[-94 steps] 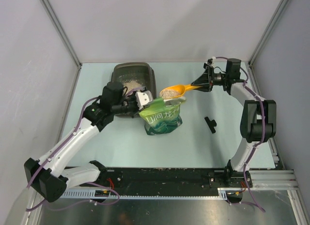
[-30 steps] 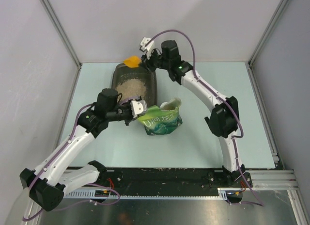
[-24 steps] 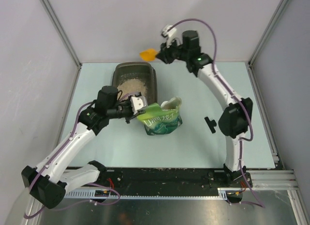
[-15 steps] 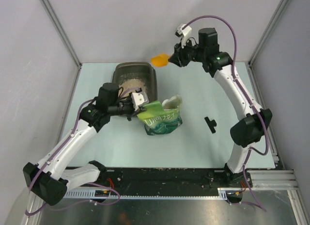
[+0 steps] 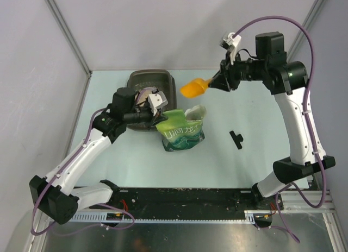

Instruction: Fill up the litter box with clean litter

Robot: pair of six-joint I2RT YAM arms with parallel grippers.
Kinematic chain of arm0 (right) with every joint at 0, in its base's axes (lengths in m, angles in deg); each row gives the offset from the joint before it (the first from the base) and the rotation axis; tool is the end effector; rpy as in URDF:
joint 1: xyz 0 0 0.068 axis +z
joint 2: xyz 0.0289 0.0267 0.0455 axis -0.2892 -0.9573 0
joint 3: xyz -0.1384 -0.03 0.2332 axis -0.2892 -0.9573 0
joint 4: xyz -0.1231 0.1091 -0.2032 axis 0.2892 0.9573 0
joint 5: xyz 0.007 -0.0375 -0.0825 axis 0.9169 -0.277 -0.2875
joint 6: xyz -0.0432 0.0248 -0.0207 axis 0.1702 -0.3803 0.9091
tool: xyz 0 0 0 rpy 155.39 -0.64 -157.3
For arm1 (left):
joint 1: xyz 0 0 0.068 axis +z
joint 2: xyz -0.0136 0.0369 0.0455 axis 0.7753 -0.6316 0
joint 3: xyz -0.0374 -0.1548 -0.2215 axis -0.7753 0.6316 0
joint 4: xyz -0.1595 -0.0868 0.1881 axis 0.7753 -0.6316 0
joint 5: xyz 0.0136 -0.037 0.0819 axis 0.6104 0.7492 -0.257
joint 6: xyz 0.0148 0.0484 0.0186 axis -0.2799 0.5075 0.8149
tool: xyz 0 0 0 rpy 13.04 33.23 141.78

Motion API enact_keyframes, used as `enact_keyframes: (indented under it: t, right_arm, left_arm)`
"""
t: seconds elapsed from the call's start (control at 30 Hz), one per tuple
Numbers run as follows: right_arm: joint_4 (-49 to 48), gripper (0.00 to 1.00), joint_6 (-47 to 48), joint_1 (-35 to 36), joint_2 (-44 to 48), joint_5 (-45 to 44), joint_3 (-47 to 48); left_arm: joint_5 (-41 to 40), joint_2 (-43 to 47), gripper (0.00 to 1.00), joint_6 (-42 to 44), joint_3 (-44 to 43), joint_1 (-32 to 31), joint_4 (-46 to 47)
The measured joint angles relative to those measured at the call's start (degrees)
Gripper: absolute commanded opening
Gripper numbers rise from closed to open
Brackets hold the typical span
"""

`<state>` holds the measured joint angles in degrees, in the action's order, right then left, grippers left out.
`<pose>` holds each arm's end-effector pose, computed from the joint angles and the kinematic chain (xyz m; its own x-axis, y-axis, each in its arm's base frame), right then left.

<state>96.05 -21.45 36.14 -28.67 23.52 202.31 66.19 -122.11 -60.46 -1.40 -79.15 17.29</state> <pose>0.2581 0.1159 0.5140 -0.1489 -0.3303 -0.9321 -0.9074 0.4202 -0.0040 0.2085 -0.1348 0.3521 -0.0747 0.3977 -0.9145 0.9212 0.3788 0.0894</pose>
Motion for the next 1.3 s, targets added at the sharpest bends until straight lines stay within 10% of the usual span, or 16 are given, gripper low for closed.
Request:
enact_keyframes:
  t: [1.3]
  right_arm:
    - [14.6, 0.00, 21.2, 4.8, 8.5, -5.1, -11.0]
  left_arm:
    - [-0.5, -0.6, 0.00, -5.3, 0.0, 0.1, 2.6]
